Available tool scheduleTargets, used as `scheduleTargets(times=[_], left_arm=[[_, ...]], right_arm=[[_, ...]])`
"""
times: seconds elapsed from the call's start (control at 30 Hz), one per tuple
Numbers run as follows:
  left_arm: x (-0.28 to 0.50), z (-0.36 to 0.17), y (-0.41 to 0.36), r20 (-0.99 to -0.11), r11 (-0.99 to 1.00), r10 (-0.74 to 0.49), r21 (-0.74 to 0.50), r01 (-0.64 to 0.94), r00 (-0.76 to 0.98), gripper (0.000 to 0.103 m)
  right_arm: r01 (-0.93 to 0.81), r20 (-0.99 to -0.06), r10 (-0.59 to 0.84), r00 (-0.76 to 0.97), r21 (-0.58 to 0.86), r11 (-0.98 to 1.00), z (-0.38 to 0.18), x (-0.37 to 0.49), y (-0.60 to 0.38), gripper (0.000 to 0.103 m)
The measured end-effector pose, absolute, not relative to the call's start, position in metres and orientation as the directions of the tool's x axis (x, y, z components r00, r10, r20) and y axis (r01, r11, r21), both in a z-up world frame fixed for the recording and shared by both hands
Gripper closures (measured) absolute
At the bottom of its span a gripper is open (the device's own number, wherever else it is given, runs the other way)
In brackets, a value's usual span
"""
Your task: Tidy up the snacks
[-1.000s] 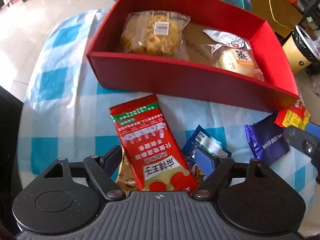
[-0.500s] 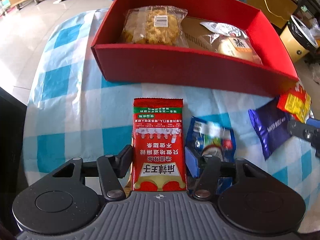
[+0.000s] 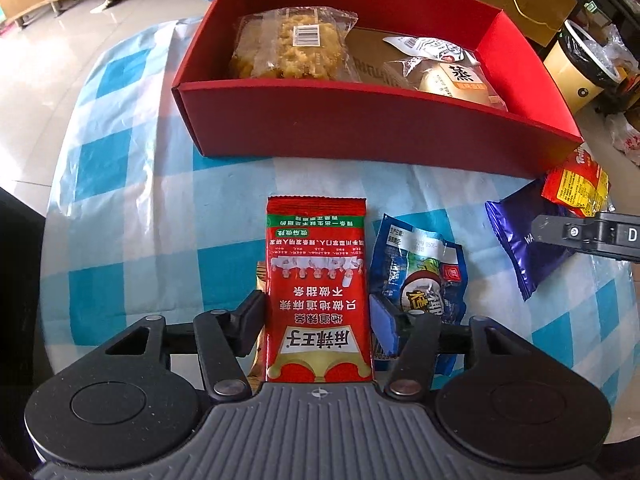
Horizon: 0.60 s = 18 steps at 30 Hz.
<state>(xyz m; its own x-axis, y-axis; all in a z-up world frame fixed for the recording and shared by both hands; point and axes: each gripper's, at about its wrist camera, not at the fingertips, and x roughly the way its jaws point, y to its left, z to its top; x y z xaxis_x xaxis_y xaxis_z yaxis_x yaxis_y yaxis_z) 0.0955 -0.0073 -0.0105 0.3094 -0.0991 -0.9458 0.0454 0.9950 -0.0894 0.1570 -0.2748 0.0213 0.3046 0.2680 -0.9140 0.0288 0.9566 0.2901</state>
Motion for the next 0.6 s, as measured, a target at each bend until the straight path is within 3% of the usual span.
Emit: scheduleTargets(times=[0.23, 0.3, 0.53, 0.6], left_arm=[[0.098, -0.013, -0.010, -0.947, 0.995, -0.095, -0.082, 0.056, 0.308, 0.038], [0.098, -0.014, -0.010, -0.946, 0.995, -0.095, -0.080, 0.060, 0.309, 0.038], [0.099, -0.016, -0.009, -0.947, 0.995, -0.100, -0.087, 0.058, 0.304, 0.036], [0.100, -0.016, -0.010, -0.948, 0.994, -0.102, -0.088, 0.059, 0.303, 0.036]], right_arm=[[0.009, -0.918, 0.258, 0.300, 0.274, 0.962, 0.015, 0.169, -0.264, 0.036], [-0.023, -0.924, 0.245, 0.294, 0.249, 0.968, 0.012, 0.173, -0.258, 0.028], [-0.052, -0.936, 0.209, 0.285, 0.202, 0.978, 0.004, 0.182, -0.255, 0.022], [-0.105, -0.940, 0.223, 0.260, 0.203, 0.974, 0.002, 0.186, -0.249, 0.007]])
